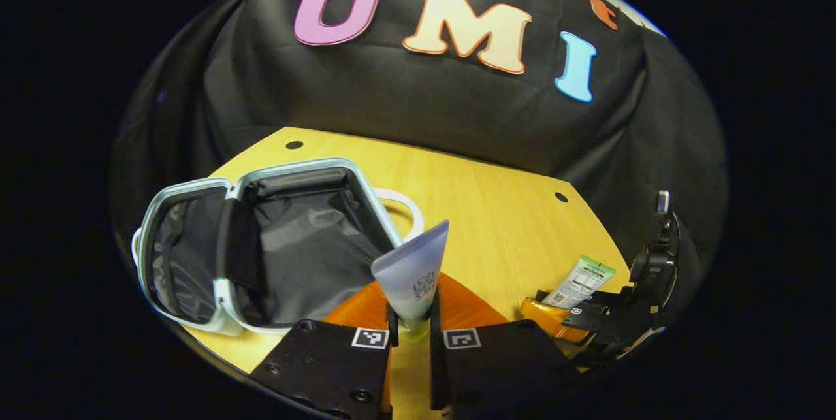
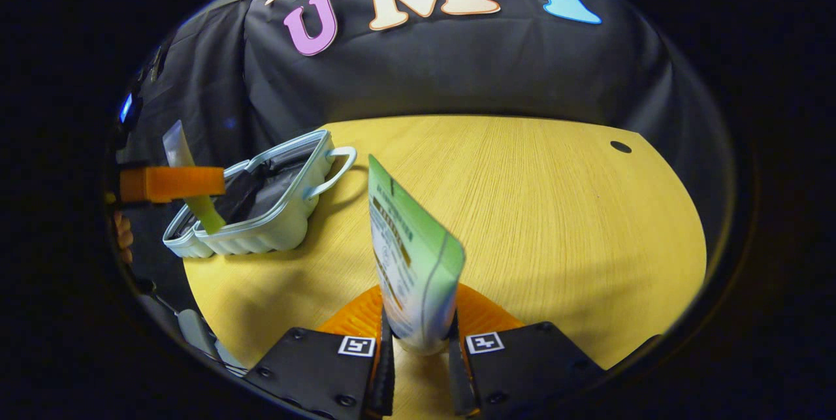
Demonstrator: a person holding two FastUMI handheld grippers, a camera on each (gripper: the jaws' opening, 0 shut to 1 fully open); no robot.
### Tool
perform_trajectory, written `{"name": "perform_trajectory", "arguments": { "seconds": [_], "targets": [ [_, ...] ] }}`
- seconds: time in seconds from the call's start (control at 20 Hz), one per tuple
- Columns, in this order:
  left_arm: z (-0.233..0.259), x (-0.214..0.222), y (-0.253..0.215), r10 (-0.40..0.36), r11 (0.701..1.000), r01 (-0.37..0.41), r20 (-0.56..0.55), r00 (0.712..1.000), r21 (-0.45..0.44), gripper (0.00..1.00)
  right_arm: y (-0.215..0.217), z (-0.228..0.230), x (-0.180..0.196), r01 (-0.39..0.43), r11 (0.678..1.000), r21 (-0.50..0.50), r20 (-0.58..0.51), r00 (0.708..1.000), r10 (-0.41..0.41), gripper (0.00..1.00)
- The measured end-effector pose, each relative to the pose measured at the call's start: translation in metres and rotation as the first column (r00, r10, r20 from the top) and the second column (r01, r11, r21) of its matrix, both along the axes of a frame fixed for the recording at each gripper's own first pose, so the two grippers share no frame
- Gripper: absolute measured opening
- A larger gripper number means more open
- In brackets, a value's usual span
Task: First open the suitcase, pack the skin care products into it, and then close the suitcase.
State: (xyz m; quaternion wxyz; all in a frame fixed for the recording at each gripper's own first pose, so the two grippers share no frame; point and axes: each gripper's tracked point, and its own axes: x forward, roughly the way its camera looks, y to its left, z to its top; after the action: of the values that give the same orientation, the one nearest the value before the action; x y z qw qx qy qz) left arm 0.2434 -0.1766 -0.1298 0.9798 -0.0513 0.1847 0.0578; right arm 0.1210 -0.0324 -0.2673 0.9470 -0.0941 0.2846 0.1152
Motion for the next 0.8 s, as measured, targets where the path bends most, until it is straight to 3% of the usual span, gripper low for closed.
{"name": "perform_trajectory", "arguments": {
  "seconds": [0.2,0.35,0.55,0.6,0.8],
  "targets": [
    [0.019,-0.001,0.067,0.051,0.996,-0.053,-0.036,0.998,-0.074,0.16,0.026,0.027,-0.004,0.009,1.000,0.011,-0.008,1.000,-0.009,0.36],
    [-0.009,-0.002,0.105,0.065,0.984,-0.093,-0.178,0.982,-0.150,0.16,0.048,0.043,-0.001,0.008,1.000,-0.006,-0.009,1.000,-0.008,0.36],
    [-0.054,0.005,0.124,-0.016,0.977,-0.064,-0.364,0.931,-0.205,0.16,0.085,0.055,0.004,-0.021,1.000,-0.016,-0.025,0.999,0.021,0.33],
    [-0.066,0.005,0.124,-0.037,0.973,-0.061,-0.407,0.913,-0.224,0.16,0.093,0.057,0.006,-0.029,0.999,-0.021,-0.029,0.999,0.028,0.36],
    [-0.096,0.011,0.128,-0.057,0.953,-0.106,-0.511,0.857,-0.285,0.16,0.121,0.068,0.017,-0.070,0.996,-0.053,-0.042,0.997,0.068,0.32]
  ]
}}
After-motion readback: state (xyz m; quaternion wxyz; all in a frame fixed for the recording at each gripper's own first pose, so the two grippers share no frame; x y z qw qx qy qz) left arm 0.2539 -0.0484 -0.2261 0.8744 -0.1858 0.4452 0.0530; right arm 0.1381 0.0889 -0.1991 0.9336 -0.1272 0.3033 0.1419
